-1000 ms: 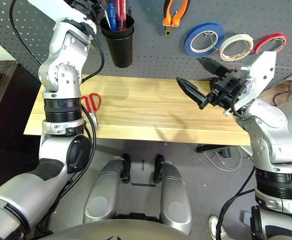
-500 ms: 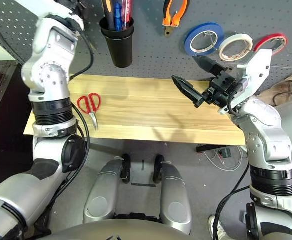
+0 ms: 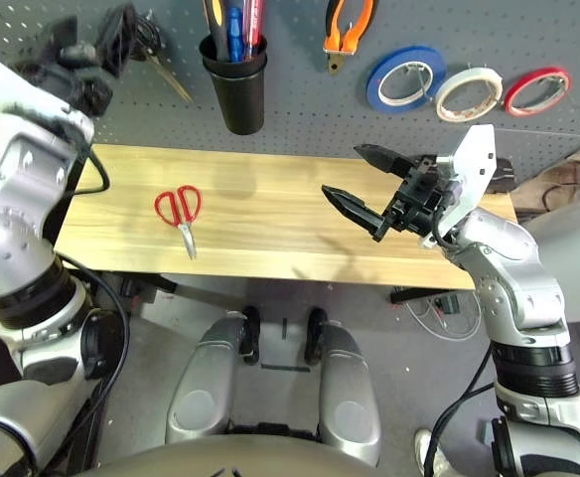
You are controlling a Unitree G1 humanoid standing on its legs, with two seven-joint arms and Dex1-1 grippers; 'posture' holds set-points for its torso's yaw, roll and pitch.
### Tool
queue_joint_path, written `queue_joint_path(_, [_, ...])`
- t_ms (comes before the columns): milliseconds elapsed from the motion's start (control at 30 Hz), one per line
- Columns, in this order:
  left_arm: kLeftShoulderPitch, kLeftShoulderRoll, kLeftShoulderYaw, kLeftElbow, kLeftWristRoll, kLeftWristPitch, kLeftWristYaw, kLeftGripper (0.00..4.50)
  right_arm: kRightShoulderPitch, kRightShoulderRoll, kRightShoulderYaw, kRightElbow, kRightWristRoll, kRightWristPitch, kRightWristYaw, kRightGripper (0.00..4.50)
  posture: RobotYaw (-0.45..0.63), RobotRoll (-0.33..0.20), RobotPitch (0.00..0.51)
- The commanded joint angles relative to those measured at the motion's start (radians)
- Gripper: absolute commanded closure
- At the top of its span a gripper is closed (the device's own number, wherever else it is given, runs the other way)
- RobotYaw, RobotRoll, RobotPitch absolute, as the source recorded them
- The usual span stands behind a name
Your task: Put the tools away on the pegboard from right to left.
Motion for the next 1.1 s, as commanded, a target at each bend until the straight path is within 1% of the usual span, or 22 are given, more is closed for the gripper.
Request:
queue_joint_path(33, [0.092, -0.004, -0.013, -0.005, 0.039, -0.037, -0.008, 0.03, 0.035, -0.025, 0.042, 0.024, -0.046, -0.015, 0.036, 0.00, 0.15, 0.000, 0.300])
queue_joint_path(100, [0.142, -0.005, -0.025, 0.033, 0.072, -0.083, -0.020, 0.03, 0.041, -0.026, 0.065, 0.039, -0.071, -0.020, 0.039, 0.00, 0.15, 0.000, 0.303])
queue_joint_path(200, [0.202, 0.024, -0.057, 0.101, 0.127, -0.142, -0.061, 0.03, 0.047, -0.026, 0.095, 0.060, -0.114, -0.028, 0.034, 0.00, 0.15, 0.000, 0.311])
queue_joint_path(333, [0.241, 0.052, -0.095, 0.203, 0.204, -0.219, -0.101, 0.03, 0.051, -0.028, 0.136, 0.086, -0.171, -0.028, 0.027, 0.00, 0.14, 0.000, 0.328])
queue_joint_path(433, [0.261, 0.056, -0.117, 0.271, 0.237, -0.253, -0.127, 0.03, 0.049, -0.021, 0.161, 0.102, -0.205, -0.015, 0.008, 0.00, 0.13, 0.000, 0.335])
queue_joint_path(567, [0.280, 0.059, -0.157, 0.406, 0.298, -0.316, -0.159, 0.03, 0.041, -0.004, 0.197, 0.126, -0.254, -0.014, -0.023, 0.00, 0.12, 0.000, 0.342])
queue_joint_path(700, [0.269, 0.052, -0.173, 0.573, 0.364, -0.403, -0.163, 0.03, 0.027, 0.014, 0.218, 0.127, -0.287, 0.012, -0.061, 0.00, 0.11, 0.000, 0.345])
queue_joint_path(800, [0.248, 0.040, -0.175, 0.670, 0.392, -0.455, -0.165, 0.03, 0.019, 0.021, 0.229, 0.122, -0.304, 0.029, -0.077, 0.00, 0.09, 0.000, 0.349])
queue_joint_path(900, [0.196, 0.035, -0.164, 0.809, 0.416, -0.529, -0.162, 0.03, 0.006, 0.030, 0.246, 0.120, -0.326, 0.046, -0.097, 0.00, 0.08, 0.000, 0.354])
queue_joint_path(1100, [0.096, 0.036, -0.166, 1.007, 0.446, -0.626, -0.174, 0.03, 0.001, 0.047, 0.273, 0.108, -0.357, 0.076, -0.122, 0.00, 0.06, 0.000, 0.363])
